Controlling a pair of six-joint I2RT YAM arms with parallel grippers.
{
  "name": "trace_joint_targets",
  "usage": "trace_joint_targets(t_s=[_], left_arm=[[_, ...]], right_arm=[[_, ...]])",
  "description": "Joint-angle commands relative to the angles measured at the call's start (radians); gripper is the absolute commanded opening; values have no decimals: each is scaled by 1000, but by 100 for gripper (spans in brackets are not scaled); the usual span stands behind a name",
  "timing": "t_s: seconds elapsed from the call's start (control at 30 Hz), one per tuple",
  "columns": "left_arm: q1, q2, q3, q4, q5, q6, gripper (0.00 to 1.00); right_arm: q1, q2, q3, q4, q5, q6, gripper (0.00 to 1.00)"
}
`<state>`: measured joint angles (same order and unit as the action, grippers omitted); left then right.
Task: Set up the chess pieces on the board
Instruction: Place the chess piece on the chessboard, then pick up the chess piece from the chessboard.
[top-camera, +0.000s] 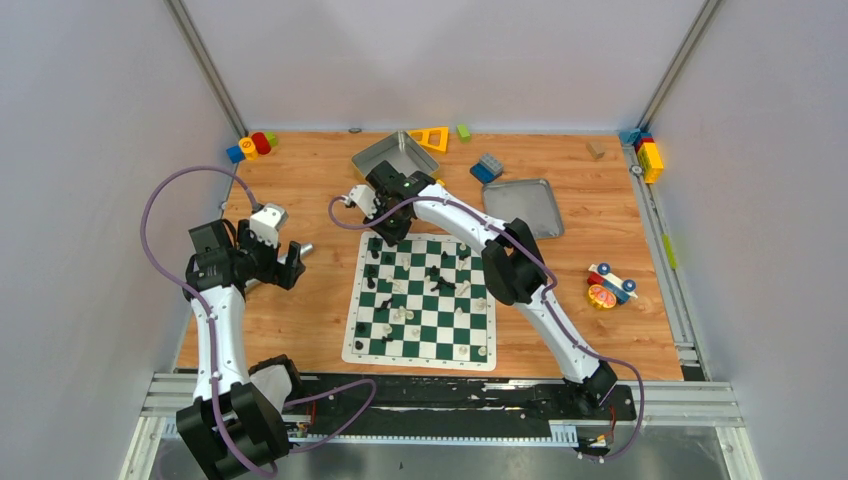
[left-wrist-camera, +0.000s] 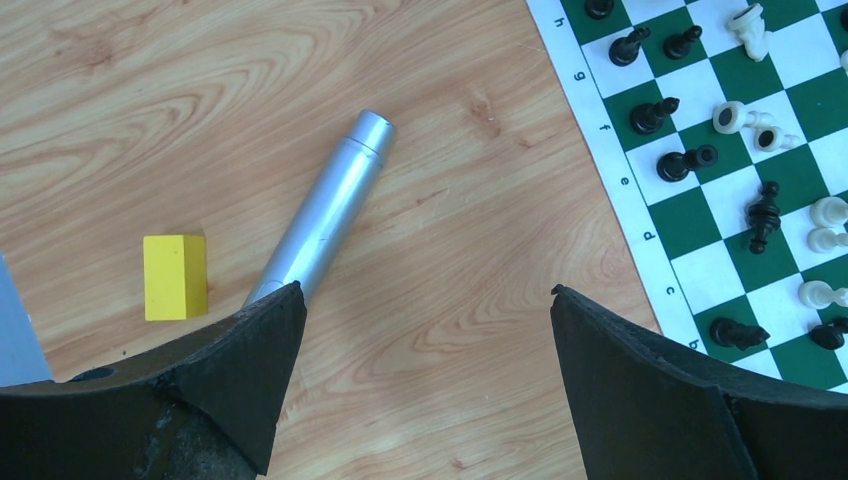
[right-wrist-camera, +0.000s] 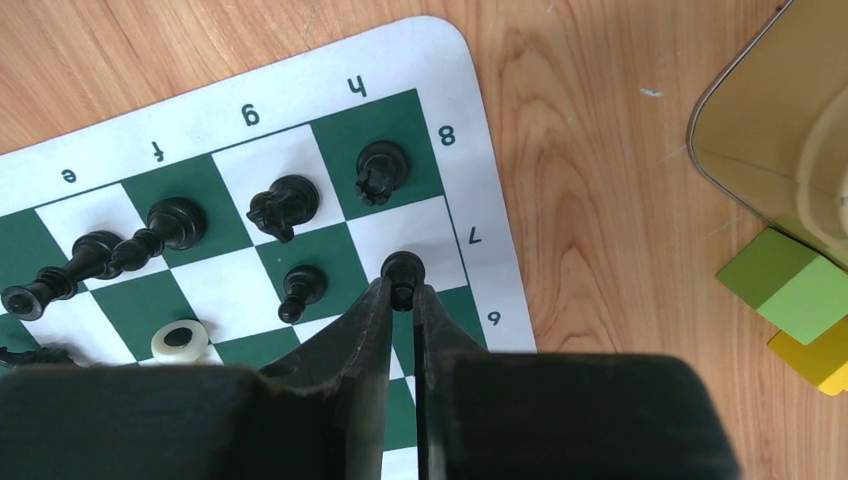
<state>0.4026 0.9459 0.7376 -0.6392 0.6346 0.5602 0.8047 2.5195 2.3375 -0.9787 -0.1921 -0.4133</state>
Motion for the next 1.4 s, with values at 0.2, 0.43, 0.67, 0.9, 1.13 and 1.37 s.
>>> trace_joint_targets(t_s=[0.2,0.43,0.67,0.9,1.13,1.37], left_arm=[[9,-21,-4,4,3,18,100],[9,-24,-3,1,3,19,100],[9,-27,1,3,11,10,100],[9,-29,8,6,26,2,100],[9,-27,6,21,64,-18,100],[8,-25,6,24,68,-23,100]], right_arm=[[10,20,40,9,5,-12,18],[10,3,42,10,17,-9,30],[8,-95,-16,20,32,8,49],[-26,-291,-221,45,44,39,53],[-103,-432,-479,67,62,61,53],[-162,-462,-625,116,39,68,53]])
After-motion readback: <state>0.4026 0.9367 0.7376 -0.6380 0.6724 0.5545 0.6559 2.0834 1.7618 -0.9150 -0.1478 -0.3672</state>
